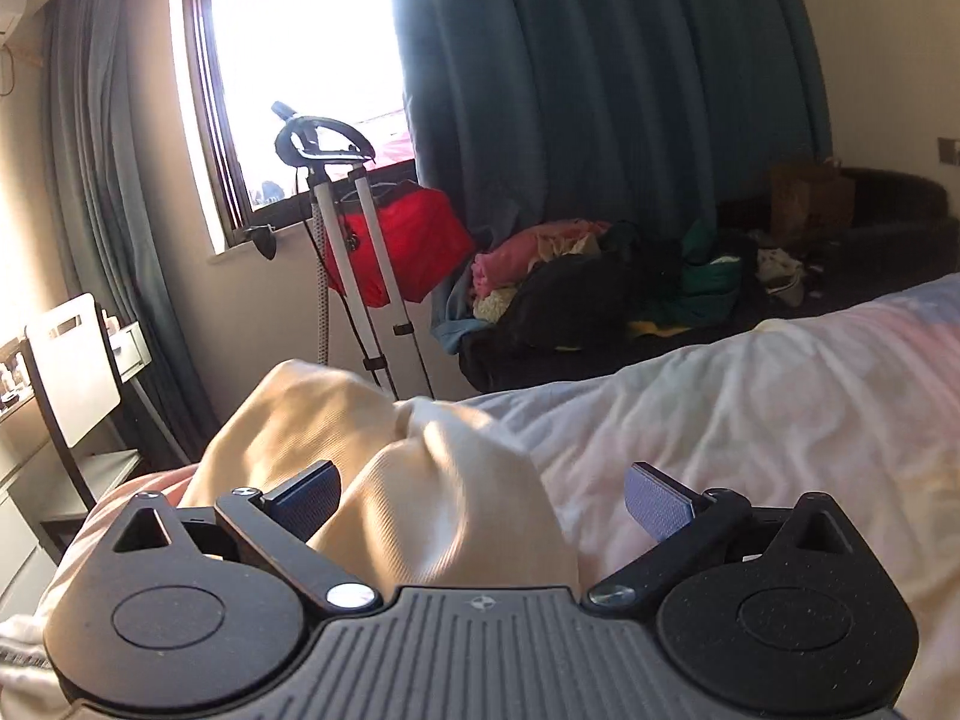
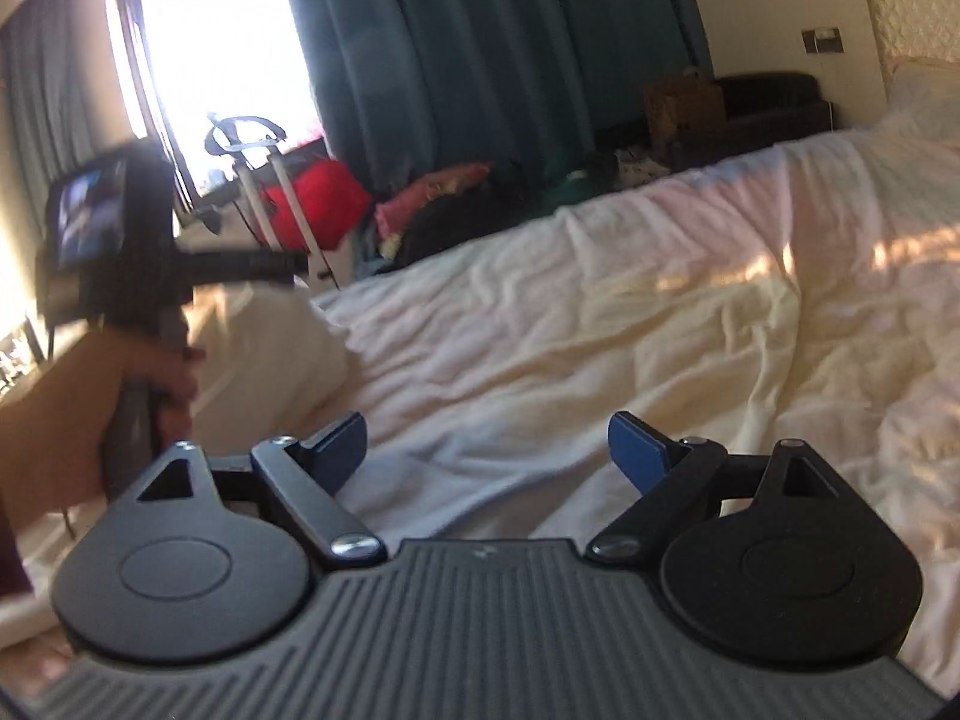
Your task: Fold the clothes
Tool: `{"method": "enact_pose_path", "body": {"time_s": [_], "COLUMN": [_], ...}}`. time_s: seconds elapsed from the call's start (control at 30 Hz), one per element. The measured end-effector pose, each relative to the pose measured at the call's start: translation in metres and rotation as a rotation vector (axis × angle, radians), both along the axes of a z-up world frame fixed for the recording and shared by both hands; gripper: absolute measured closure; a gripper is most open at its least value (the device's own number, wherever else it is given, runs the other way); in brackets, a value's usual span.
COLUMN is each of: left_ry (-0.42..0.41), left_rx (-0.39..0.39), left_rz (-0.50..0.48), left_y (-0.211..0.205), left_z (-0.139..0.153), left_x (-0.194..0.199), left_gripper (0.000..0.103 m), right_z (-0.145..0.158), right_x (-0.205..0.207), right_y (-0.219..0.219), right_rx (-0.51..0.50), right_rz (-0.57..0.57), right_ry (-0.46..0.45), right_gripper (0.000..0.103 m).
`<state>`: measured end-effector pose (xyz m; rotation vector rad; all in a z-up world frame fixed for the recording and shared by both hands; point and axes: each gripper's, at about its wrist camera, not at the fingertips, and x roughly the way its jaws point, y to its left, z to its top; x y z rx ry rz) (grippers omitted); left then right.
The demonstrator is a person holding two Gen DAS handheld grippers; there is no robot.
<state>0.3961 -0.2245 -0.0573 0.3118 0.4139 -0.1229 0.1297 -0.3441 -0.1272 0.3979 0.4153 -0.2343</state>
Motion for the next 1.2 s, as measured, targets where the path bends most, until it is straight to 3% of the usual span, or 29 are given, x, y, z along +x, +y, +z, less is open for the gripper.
{"method": "enact_pose_path", "body": {"time_s": [0.07, 0.1, 0.13, 0.17, 0.27, 0.3, 0.4, 0.53, 0.67, 0.8, 0.93, 1.03, 1.1, 1.2], "left_ry": [0.021, 0.032, 0.042, 0.056, 0.084, 0.083, 0.080, 0.054, 0.062, 0.130, 0.168, 0.168, 0.159, 0.141], "left_rx": [0.057, 0.087, 0.101, 0.103, 0.130, 0.105, 0.029, -0.082, -0.174, -0.256, -0.288, -0.301, -0.303, -0.322], "left_rz": [0.016, 0.027, 0.023, 0.007, -0.056, -0.074, -0.126, -0.179, -0.208, -0.182, -0.151, -0.135, -0.140, -0.139], "left_y": [-0.011, -0.015, -0.016, -0.015, -0.007, 0.002, 0.028, 0.070, 0.110, 0.148, 0.173, 0.184, 0.188, 0.195], "left_z": [-0.013, -0.020, -0.027, -0.031, -0.035, -0.028, -0.009, 0.025, 0.038, 0.014, -0.020, -0.018, -0.007, 0.007], "left_x": [0.028, 0.040, 0.047, 0.052, 0.057, 0.048, 0.021, -0.050, -0.137, -0.213, -0.253, -0.267, -0.278, -0.299], "left_gripper": [0.006, 0.013, 0.020, 0.042, 0.066, 0.074, 0.083, 0.085, 0.085, 0.085, 0.082, 0.074, 0.058, 0.041], "right_z": [-0.016, -0.023, -0.030, -0.035, -0.047, -0.049, -0.049, -0.042, -0.025, -0.005, 0.009, 0.015, 0.017, 0.020], "right_x": [0.013, 0.019, 0.025, 0.031, 0.042, 0.043, 0.045, 0.038, 0.022, 0.001, -0.019, -0.032, -0.042, -0.055], "right_y": [-0.004, -0.006, -0.008, -0.010, -0.013, -0.013, -0.009, -0.005, 0.001, 0.008, 0.019, 0.028, 0.036, 0.046], "right_rx": [0.025, 0.037, 0.045, 0.056, 0.093, 0.088, 0.064, 0.052, 0.007, -0.024, -0.026, 0.023, 0.063, 0.110], "right_rz": [-0.001, -0.004, -0.012, -0.019, -0.028, -0.029, -0.026, -0.014, -0.008, 0.002, 0.066, 0.155, 0.209, 0.283], "right_ry": [0.026, 0.037, 0.051, 0.064, 0.089, 0.090, 0.095, 0.066, 0.008, -0.056, -0.096, -0.108, -0.117, -0.130], "right_gripper": [0.014, 0.014, 0.014, 0.014, 0.014, 0.014, 0.014, 0.014, 0.014, 0.014, 0.014, 0.014, 0.014, 0.014]}}
